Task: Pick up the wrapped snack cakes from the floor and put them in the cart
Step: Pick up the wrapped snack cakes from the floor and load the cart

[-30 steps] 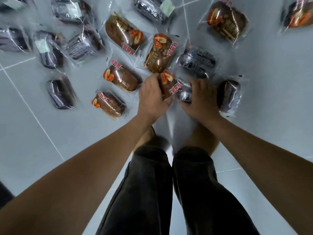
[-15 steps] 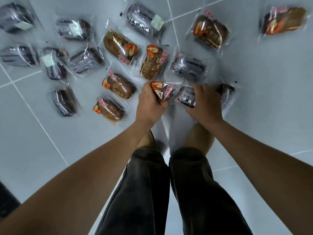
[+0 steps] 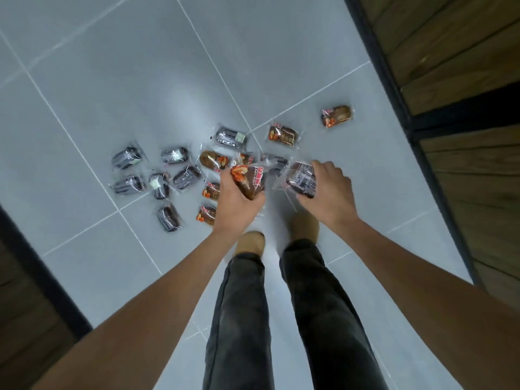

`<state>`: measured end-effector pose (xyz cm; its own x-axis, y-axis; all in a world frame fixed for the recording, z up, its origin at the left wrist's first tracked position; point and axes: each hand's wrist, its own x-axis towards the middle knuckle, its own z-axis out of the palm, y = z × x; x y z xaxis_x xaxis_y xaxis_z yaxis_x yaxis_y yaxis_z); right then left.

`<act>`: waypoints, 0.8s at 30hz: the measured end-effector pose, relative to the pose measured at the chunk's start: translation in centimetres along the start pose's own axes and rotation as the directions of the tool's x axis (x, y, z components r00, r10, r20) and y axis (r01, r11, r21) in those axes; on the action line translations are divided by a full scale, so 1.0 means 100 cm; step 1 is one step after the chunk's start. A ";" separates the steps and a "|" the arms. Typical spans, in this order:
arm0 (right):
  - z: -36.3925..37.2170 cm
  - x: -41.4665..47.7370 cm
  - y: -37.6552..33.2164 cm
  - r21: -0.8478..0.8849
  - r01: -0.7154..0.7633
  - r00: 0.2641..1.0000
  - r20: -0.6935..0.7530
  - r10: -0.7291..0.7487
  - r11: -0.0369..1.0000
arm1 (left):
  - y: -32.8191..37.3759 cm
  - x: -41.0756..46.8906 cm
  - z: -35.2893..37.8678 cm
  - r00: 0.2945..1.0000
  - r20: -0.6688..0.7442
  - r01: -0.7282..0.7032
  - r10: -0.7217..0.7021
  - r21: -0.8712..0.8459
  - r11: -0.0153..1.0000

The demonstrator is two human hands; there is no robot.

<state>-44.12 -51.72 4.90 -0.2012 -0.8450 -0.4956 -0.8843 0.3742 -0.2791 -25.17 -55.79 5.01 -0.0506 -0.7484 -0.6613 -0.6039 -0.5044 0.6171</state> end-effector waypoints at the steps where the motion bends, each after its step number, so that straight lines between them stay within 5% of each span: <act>1: -0.020 -0.015 -0.005 0.026 -0.020 0.999 -0.026 0.020 0.999 | 0.018 -0.015 -0.009 1.000 0.017 -0.018 0.018 -0.019 1.000; 13: -0.197 -0.230 -0.031 0.366 -0.266 0.887 -0.269 0.375 0.892 | 0.181 -0.199 -0.100 0.915 0.244 -0.365 0.320 0.167 0.916; 24: -0.252 -0.459 0.041 0.608 -0.382 0.578 -0.431 0.693 0.696 | 0.266 -0.377 -0.009 0.585 0.595 -0.770 0.552 0.193 0.608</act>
<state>-49.09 -21.02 47.23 -0.9105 -0.3938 -0.1259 -0.2829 0.8155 -0.5049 -38.64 -41.38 46.74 -0.8359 -0.4600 -0.2995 -0.4815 0.3525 0.8025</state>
